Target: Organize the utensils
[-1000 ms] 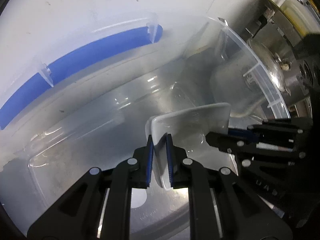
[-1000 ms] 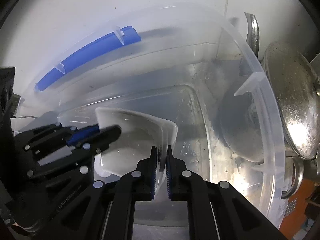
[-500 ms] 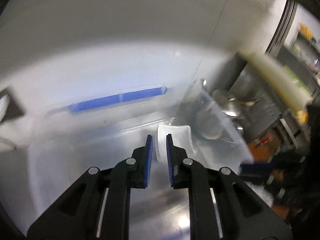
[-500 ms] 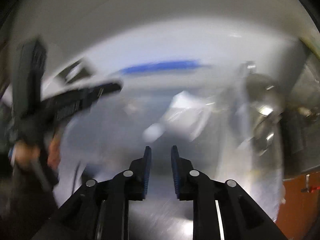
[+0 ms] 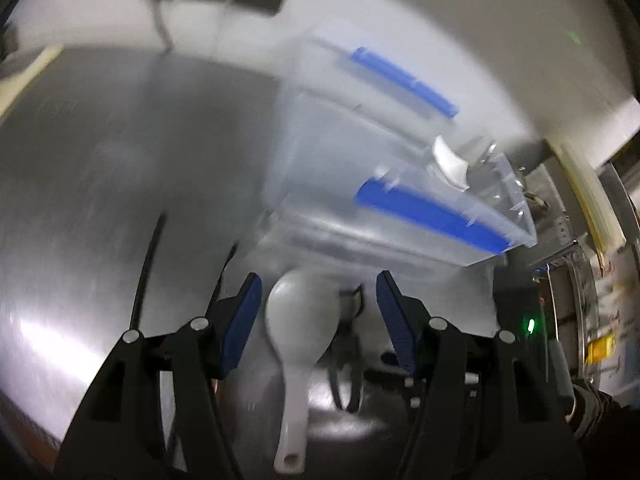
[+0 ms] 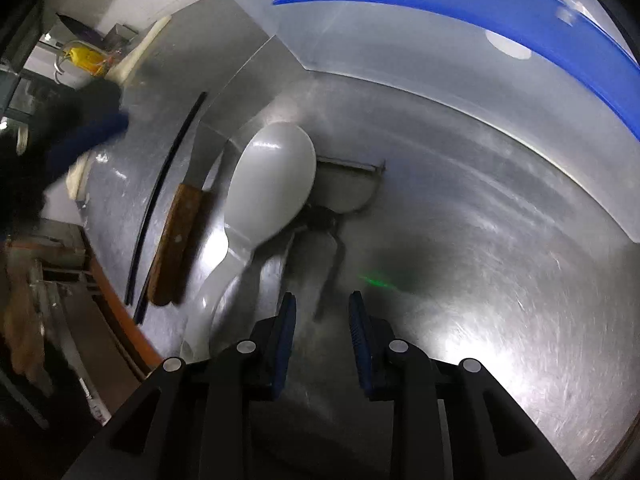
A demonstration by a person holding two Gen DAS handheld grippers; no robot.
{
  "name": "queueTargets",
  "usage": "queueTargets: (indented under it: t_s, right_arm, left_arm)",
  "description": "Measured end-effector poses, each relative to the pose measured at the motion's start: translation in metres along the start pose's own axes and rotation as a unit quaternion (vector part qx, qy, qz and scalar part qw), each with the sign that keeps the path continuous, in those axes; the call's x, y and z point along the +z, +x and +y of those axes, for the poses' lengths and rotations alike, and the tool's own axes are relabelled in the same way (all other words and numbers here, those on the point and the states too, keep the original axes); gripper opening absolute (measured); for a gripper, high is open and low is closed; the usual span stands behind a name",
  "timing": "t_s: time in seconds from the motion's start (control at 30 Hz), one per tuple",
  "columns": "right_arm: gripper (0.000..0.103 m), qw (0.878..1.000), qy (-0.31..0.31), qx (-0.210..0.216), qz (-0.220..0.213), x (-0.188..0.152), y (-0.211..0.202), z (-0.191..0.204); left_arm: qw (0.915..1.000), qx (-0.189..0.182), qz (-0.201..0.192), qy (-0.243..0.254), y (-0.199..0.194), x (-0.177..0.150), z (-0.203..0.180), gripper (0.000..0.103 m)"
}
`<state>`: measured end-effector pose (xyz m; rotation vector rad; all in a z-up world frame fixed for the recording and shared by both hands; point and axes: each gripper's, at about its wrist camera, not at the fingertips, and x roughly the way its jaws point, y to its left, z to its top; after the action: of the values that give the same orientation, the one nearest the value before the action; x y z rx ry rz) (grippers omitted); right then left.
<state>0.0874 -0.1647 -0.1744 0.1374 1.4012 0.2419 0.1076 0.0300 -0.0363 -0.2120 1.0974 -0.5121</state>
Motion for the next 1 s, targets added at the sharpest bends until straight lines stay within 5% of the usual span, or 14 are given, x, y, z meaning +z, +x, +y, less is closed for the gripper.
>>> queueTargets:
  t_s: [0.13, 0.27, 0.33, 0.73, 1.0]
  right_arm:
    - [0.027, 0.999, 0.003, -0.042, -0.003, 0.000, 0.018, 0.009]
    - [0.006, 0.998, 0.012, -0.063, -0.014, -0.004, 0.018, 0.008]
    - [0.004, 0.997, 0.023, -0.066, -0.014, -0.008, 0.015, 0.001]
    - [0.004, 0.990, 0.137, 0.009, -0.016, -0.053, -0.004, -0.063]
    - [0.001, 0.976, 0.194, 0.098, -0.013, -0.086, -0.021, -0.105]
  left_arm:
    - [0.9999, -0.005, 0.007, -0.013, -0.007, -0.018, 0.006, 0.056]
    - [0.9996, -0.011, 0.021, -0.014, -0.005, -0.031, 0.009, 0.056]
    - [0.9992, -0.020, 0.032, -0.013, -0.001, -0.037, 0.007, 0.056]
    - [0.9858, -0.089, 0.139, 0.030, 0.065, -0.064, -0.053, 0.056]
    - [0.9726, -0.119, 0.199, 0.018, 0.098, -0.074, -0.071, 0.056]
